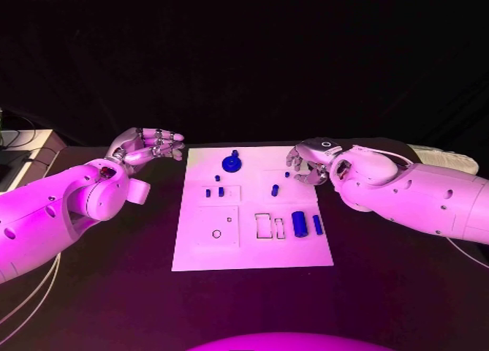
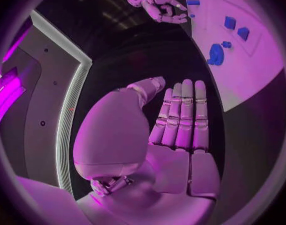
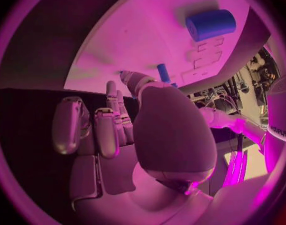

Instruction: Assemble the parts on the task board

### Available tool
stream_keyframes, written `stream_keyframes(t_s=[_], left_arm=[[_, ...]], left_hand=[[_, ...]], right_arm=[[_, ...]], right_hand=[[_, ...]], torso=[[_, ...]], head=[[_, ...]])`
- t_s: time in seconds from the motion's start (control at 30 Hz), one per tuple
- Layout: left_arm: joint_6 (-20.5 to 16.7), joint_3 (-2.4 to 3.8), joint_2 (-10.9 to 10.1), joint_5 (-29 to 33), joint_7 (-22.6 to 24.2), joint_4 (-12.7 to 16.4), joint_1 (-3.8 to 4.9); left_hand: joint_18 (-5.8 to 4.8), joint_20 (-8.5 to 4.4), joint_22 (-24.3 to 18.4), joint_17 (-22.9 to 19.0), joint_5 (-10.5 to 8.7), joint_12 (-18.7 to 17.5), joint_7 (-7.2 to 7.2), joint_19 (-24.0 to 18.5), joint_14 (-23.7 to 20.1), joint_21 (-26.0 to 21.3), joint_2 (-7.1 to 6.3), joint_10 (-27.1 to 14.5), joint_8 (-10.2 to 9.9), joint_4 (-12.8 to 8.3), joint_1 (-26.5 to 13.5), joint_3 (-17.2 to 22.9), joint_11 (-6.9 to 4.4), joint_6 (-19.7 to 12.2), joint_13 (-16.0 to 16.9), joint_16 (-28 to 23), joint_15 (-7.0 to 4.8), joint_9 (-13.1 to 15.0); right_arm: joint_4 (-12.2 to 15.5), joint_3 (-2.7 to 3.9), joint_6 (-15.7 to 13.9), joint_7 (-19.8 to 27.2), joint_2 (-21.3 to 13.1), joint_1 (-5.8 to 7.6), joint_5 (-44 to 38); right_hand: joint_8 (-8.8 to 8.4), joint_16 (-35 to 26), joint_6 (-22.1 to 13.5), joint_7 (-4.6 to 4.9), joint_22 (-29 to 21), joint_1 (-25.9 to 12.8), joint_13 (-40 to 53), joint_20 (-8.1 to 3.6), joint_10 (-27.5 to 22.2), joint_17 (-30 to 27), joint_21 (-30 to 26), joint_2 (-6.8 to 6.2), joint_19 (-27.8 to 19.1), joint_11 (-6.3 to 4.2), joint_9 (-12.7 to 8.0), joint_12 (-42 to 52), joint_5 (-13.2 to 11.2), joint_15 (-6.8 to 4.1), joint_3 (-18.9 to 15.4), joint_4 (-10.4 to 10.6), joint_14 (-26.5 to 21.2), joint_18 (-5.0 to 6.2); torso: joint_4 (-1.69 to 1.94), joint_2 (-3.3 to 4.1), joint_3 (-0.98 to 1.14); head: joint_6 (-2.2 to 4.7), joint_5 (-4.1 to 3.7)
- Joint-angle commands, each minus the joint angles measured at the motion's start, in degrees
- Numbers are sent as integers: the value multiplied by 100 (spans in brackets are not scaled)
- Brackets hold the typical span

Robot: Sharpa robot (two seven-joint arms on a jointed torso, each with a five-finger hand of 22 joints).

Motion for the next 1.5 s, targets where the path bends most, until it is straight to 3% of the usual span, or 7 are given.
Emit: stream_keyframes(t_s=[0.03,0.23,0.37,1.27,1.37,1.43,1.5], left_arm=[[163,11,-12,385,271,68,-8],[174,14,-28,411,284,128,-14],[169,14,-41,416,275,159,-16],[119,16,-63,420,183,186,-17],[121,16,-64,420,170,188,-17],[121,16,-65,420,159,189,-17],[117,16,-67,420,149,190,-17]], left_hand=[[7,6,-7,2,5,-24,-7,26,26,-31,9,4,-21,-25,56,-9,25,-35,-3,-26,9,-6],[2,12,-16,3,5,-40,-1,22,21,-48,7,-5,-22,-22,52,-16,34,-41,-2,-60,20,-11],[1,15,-22,5,6,-51,7,20,18,-60,6,-13,-25,-21,50,-20,41,-48,-1,-81,26,-14],[-1,29,-49,23,7,-100,52,22,26,-107,2,-59,-49,-14,45,-37,75,-100,1,-149,49,-36],[-1,29,-49,23,7,-100,52,22,26,-107,2,-59,-49,-14,45,-37,75,-100,1,-149,49,-36],[-1,31,-53,27,5,-106,57,22,28,-114,1,-64,-52,-13,43,-42,80,-107,2,-158,52,-39],[-1,31,-53,27,5,-106,57,22,28,-114,1,-64,-52,-13,43,-42,80,-107,2,-158,52,-39]], right_arm=[[-84,-3,134,-140,84,-27,-289],[-224,-7,106,-140,221,-68,-291],[-291,-9,132,-117,285,-85,-261],[-420,-15,205,42,476,-185,-37],[-429,-16,199,37,485,-191,-42],[-433,-16,163,19,490,-196,-62],[-438,-16,126,-4,494,-200,-88]], right_hand=[[-43,-32,58,15,464,-78,-55,13,6,-18,-4,0,45,35,-17,-63,-3,45,18,-31,251,49],[-43,-32,120,18,455,-97,-139,23,9,-28,-32,48,42,44,-40,-134,19,52,79,-12,254,55],[-50,-29,209,24,460,-93,-256,31,60,-38,-36,89,47,51,-79,-209,-202,60,233,-7,257,56],[44,-35,557,-42,467,-139,-535,-6,252,-88,-62,279,53,-5,-92,-388,-92,5,610,-62,254,62],[79,-34,630,-51,470,-122,-574,-11,297,-92,-63,340,54,-10,-78,-412,-88,2,664,-113,253,61],[98,-34,671,-56,474,-107,-616,-14,350,-99,-66,401,54,-7,-68,-438,-271,-8,739,-175,252,60],[127,-32,723,-64,484,-94,-652,-23,426,-102,-57,463,57,-27,-51,-451,-289,-9,823,-245,252,59]], torso=[[6,4,1],[10,3,7],[5,2,9],[0,-3,9],[4,-6,10],[0,-8,11],[1,-8,10]], head=[[-18,1],[-33,-10],[-41,-9],[-107,-5],[-110,-6],[-106,-6],[-104,-10]])
